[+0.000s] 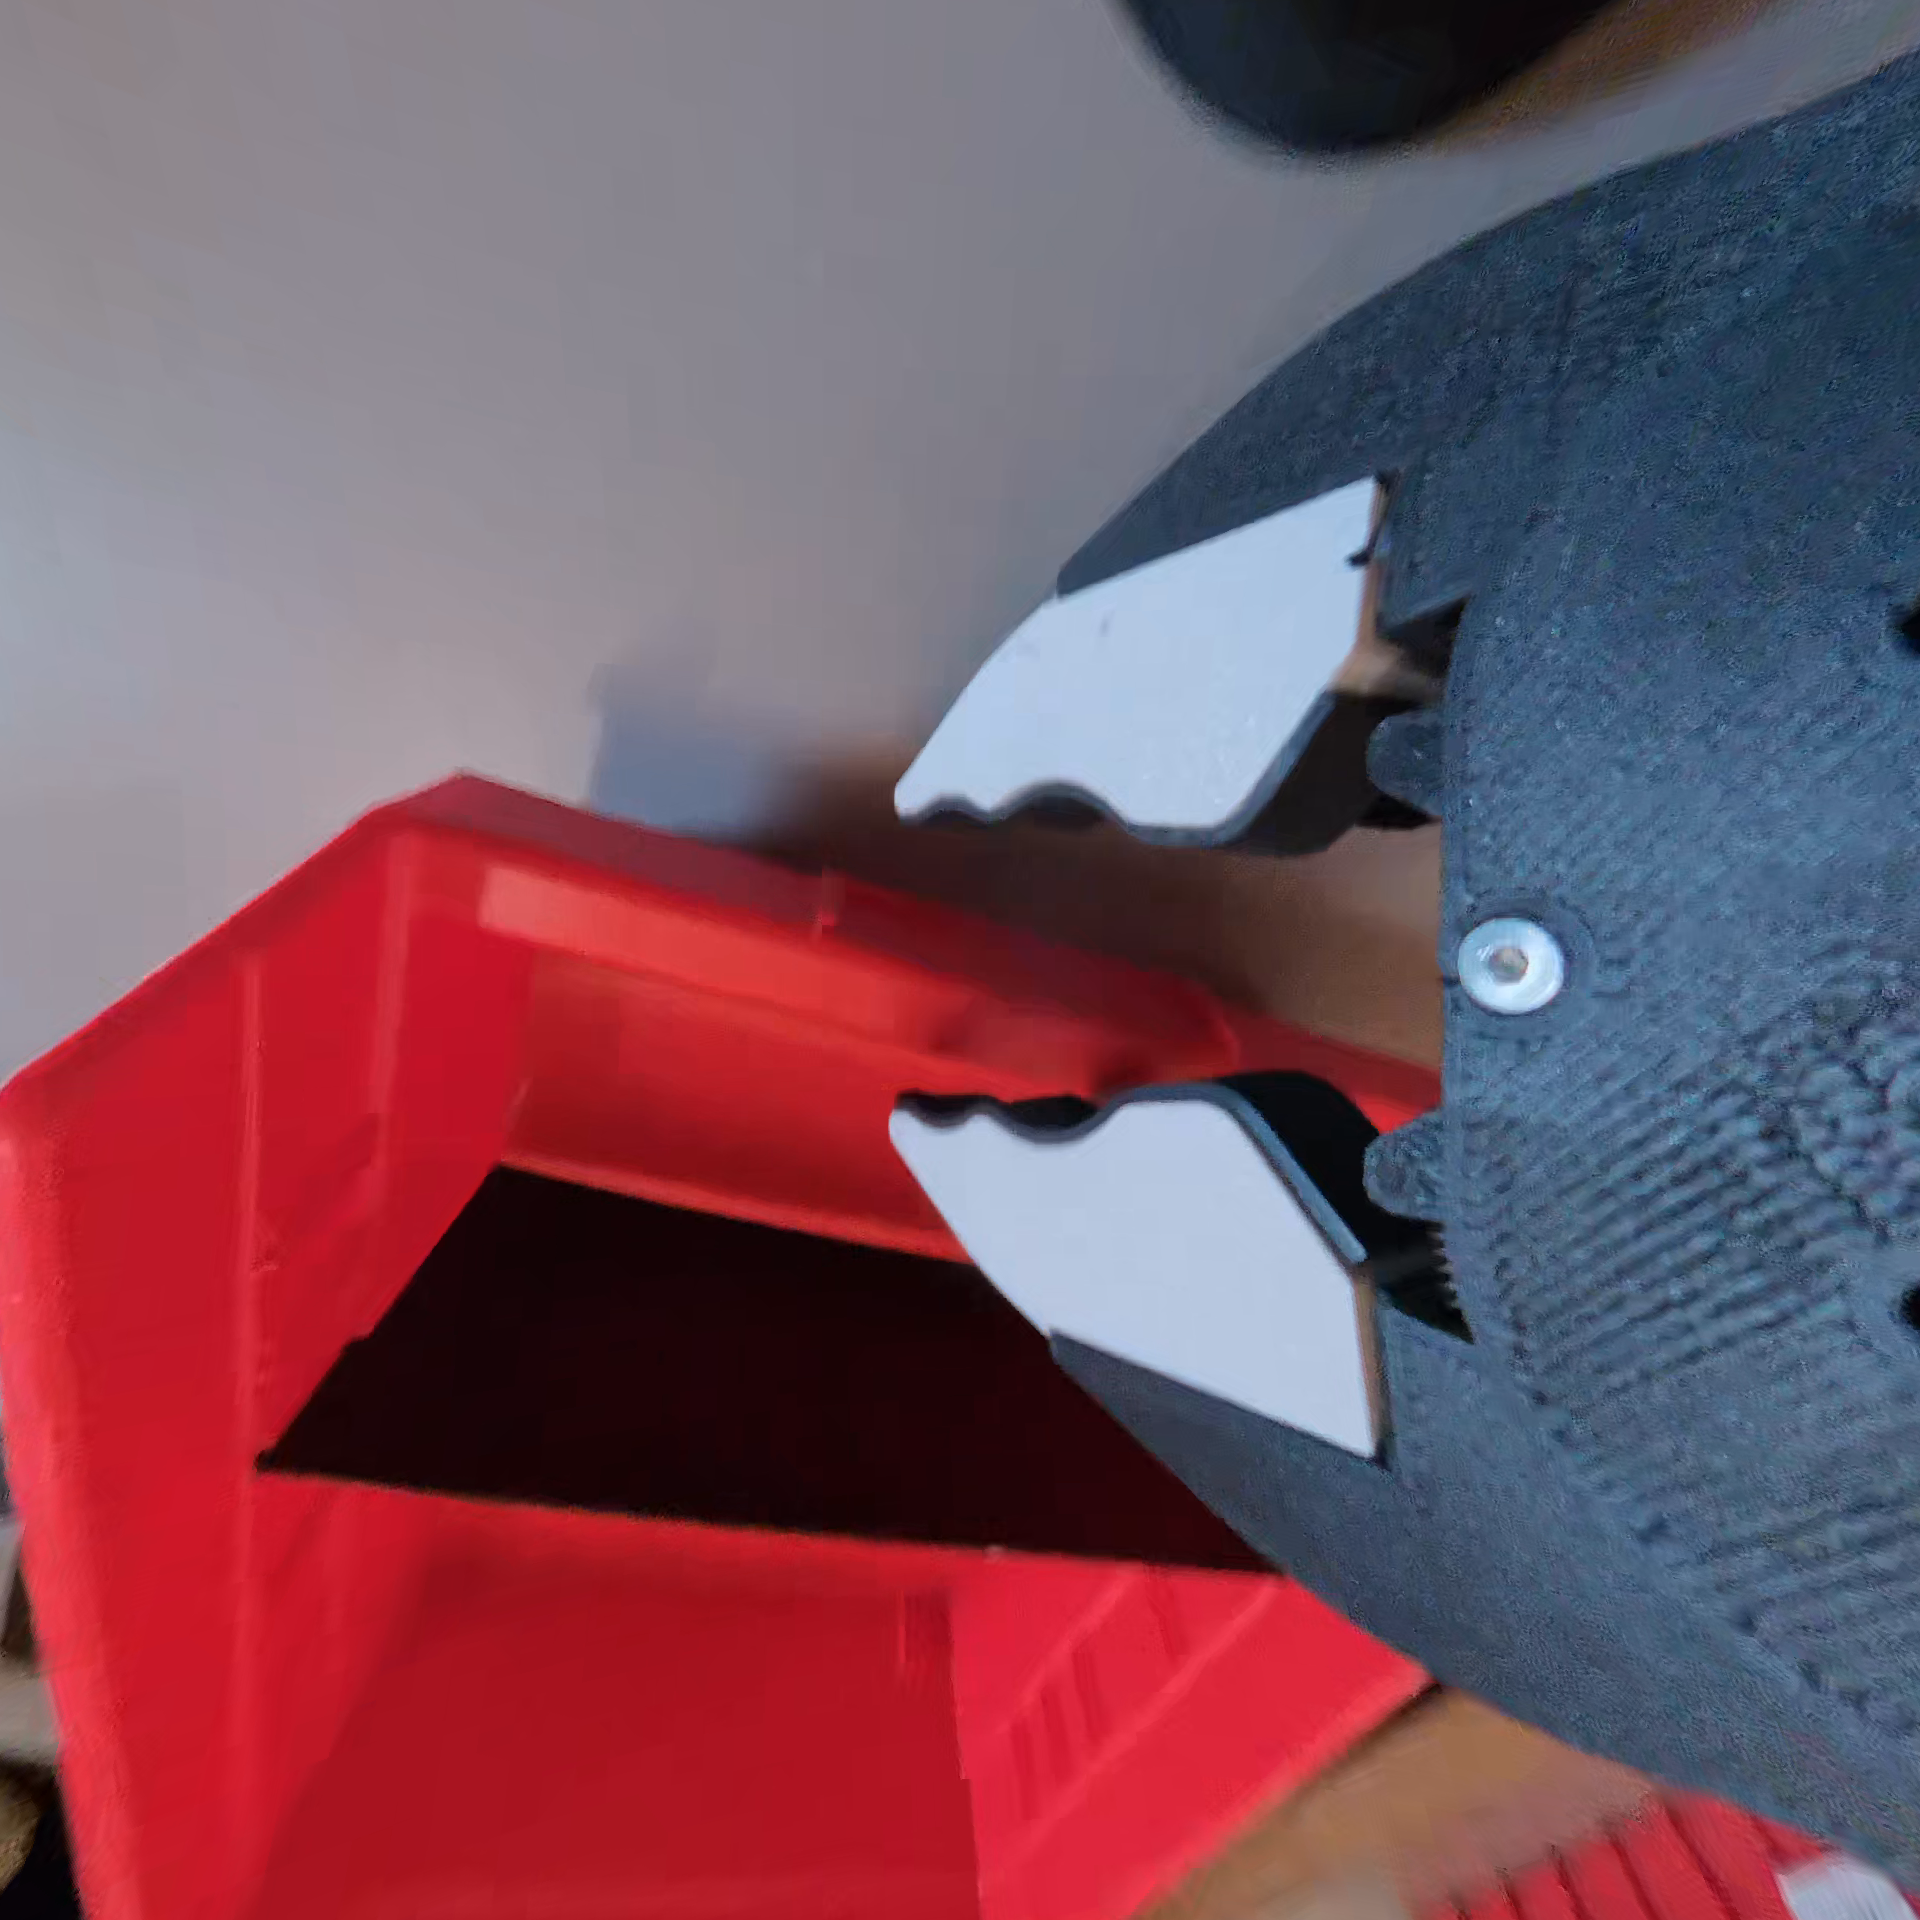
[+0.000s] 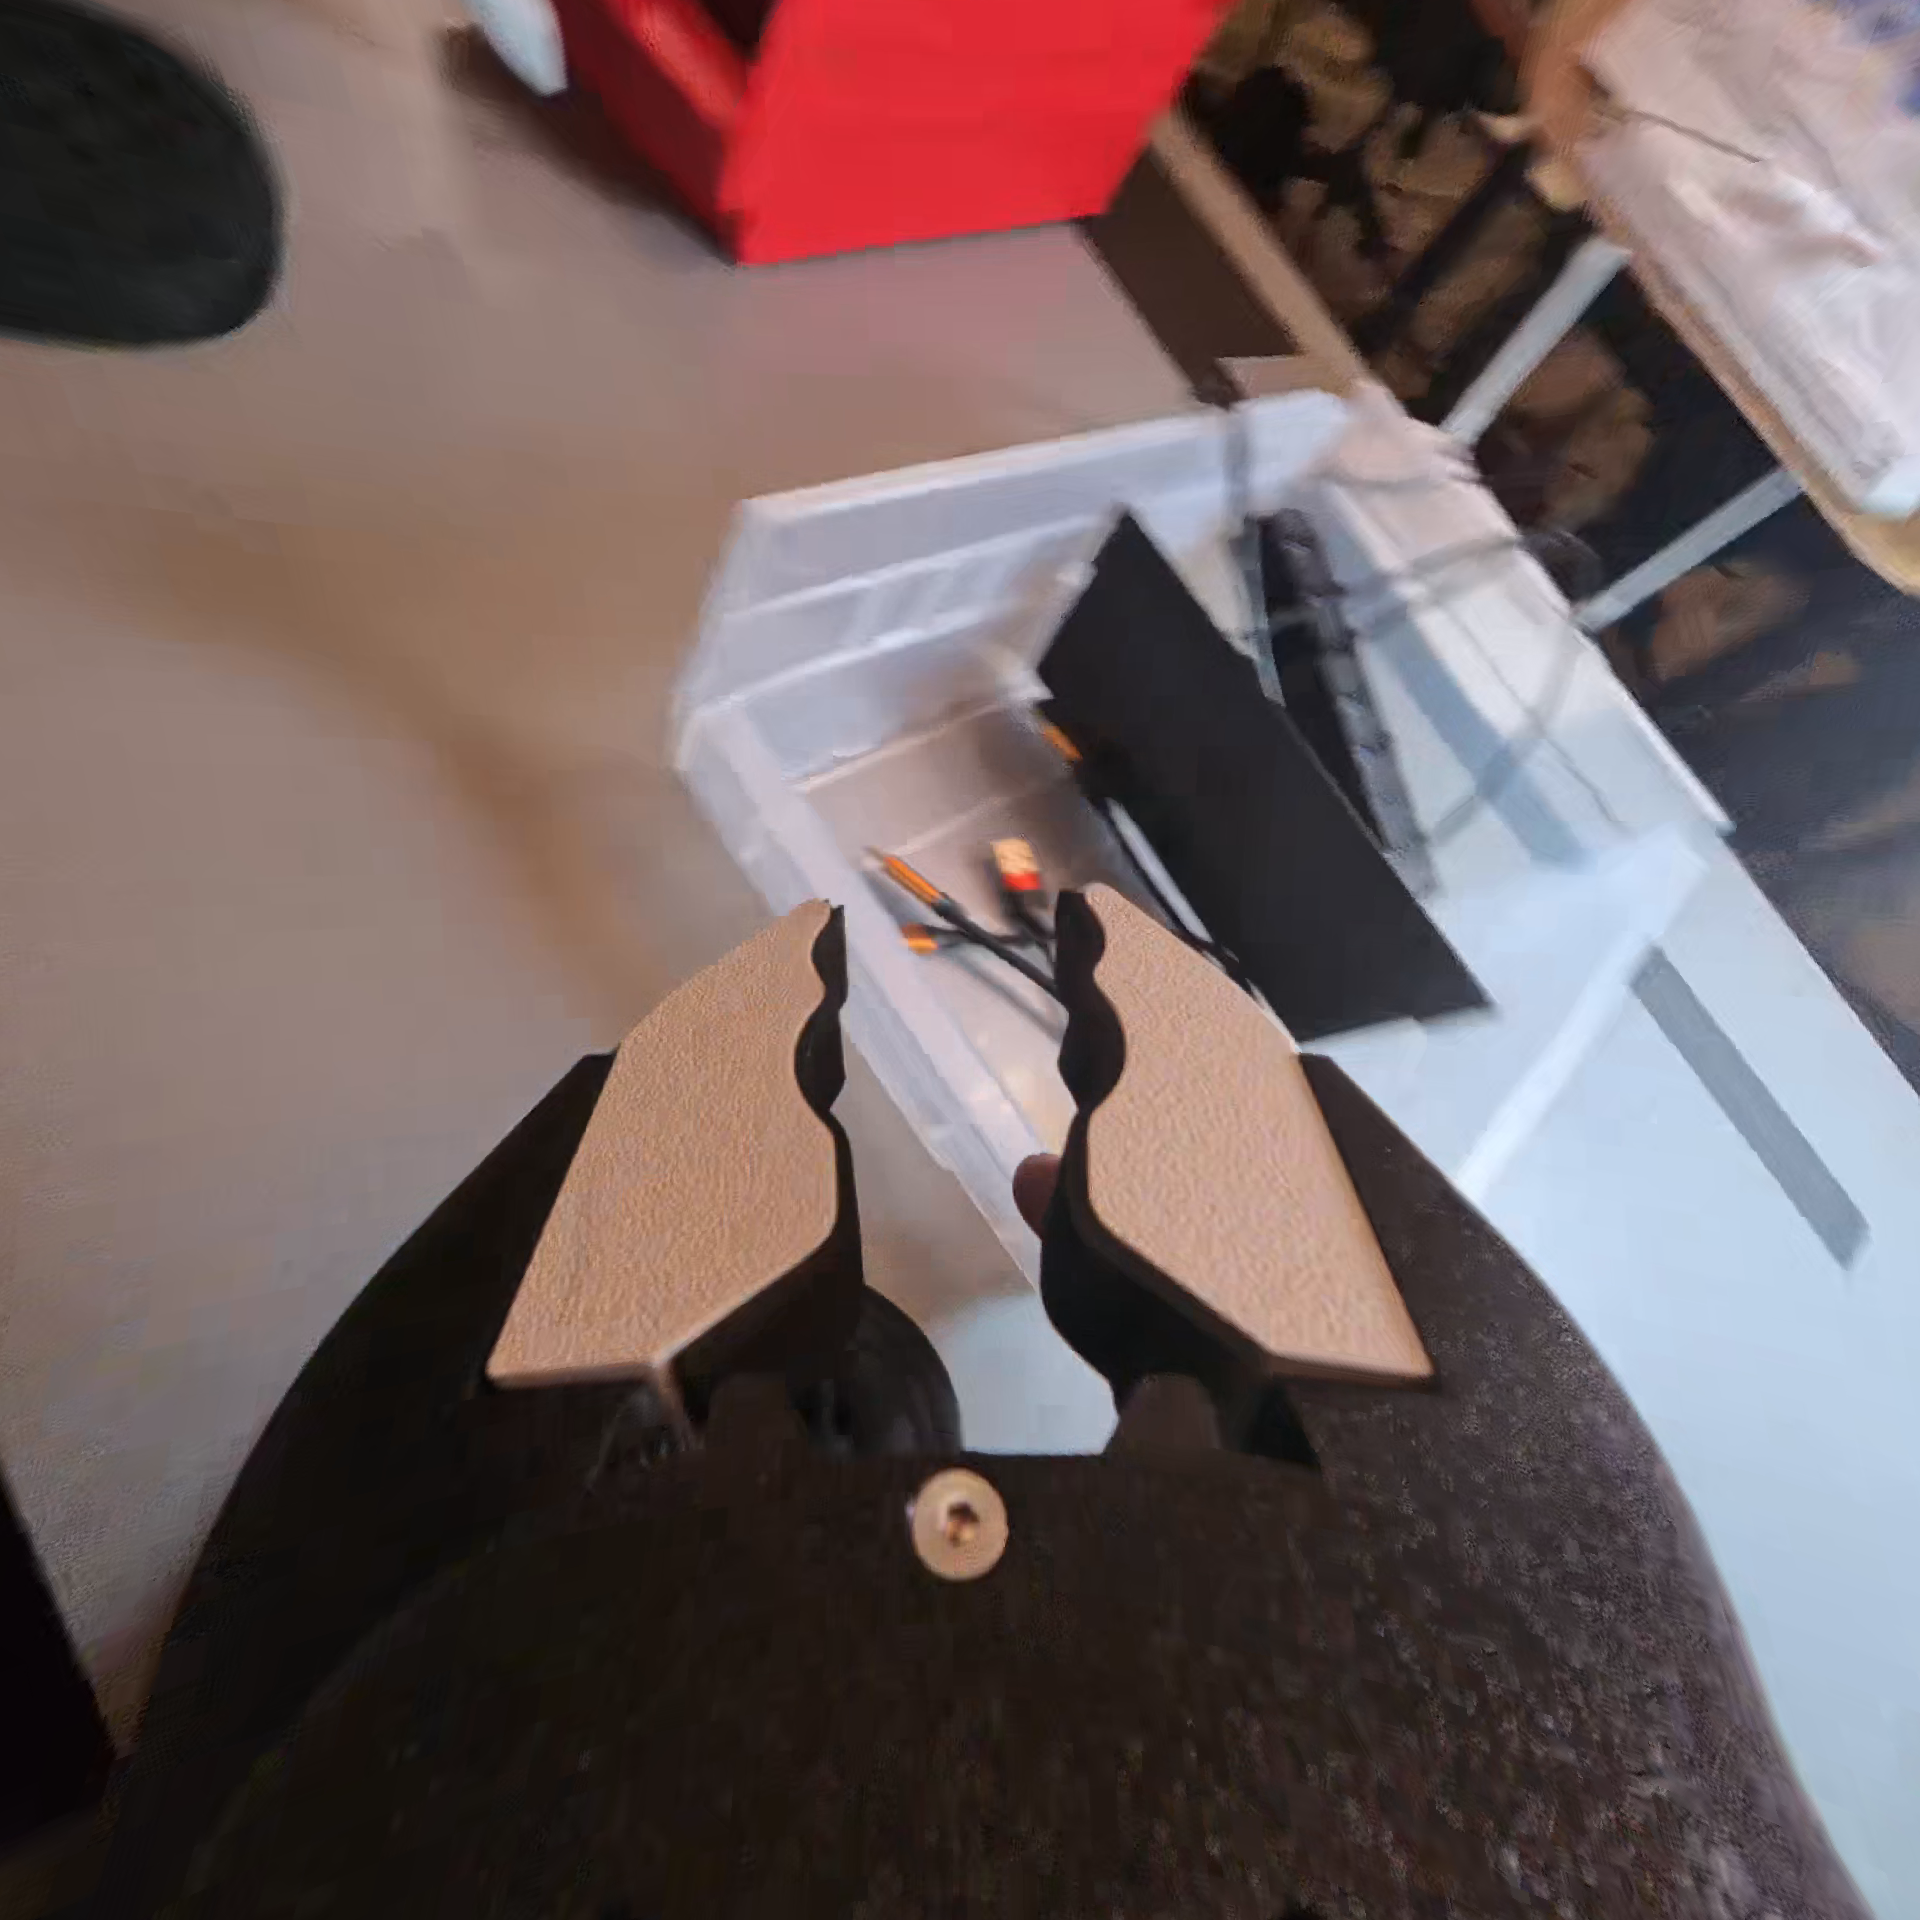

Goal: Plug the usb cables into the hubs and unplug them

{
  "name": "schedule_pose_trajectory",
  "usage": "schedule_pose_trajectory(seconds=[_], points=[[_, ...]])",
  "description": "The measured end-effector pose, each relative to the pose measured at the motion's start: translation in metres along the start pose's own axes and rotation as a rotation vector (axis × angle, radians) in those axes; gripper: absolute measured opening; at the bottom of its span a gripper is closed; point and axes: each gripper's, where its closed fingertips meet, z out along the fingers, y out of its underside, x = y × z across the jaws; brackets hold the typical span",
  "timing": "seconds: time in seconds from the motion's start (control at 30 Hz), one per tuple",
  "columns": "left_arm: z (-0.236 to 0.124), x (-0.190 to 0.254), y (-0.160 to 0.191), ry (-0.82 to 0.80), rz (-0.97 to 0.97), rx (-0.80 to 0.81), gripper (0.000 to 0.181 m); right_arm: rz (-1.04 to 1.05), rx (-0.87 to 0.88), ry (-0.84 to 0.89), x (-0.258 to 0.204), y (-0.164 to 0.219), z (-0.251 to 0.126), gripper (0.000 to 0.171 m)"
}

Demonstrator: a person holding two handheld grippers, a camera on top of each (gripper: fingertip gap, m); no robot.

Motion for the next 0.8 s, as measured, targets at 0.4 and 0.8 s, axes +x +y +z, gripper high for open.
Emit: schedule_pose_trajectory(seconds=[0.4,0.8], points=[[0.049,0.015,-0.094,-0.076,0.245,0.141,0.031,0.477,-0.027,0.224,0.083,0.085,-0.03,0.05],[0.042,0.063,-0.2,-0.103,0.406,0.426,0.042,0.616,-0.091,0.156,0.071,0.106,0.018,0.051]])
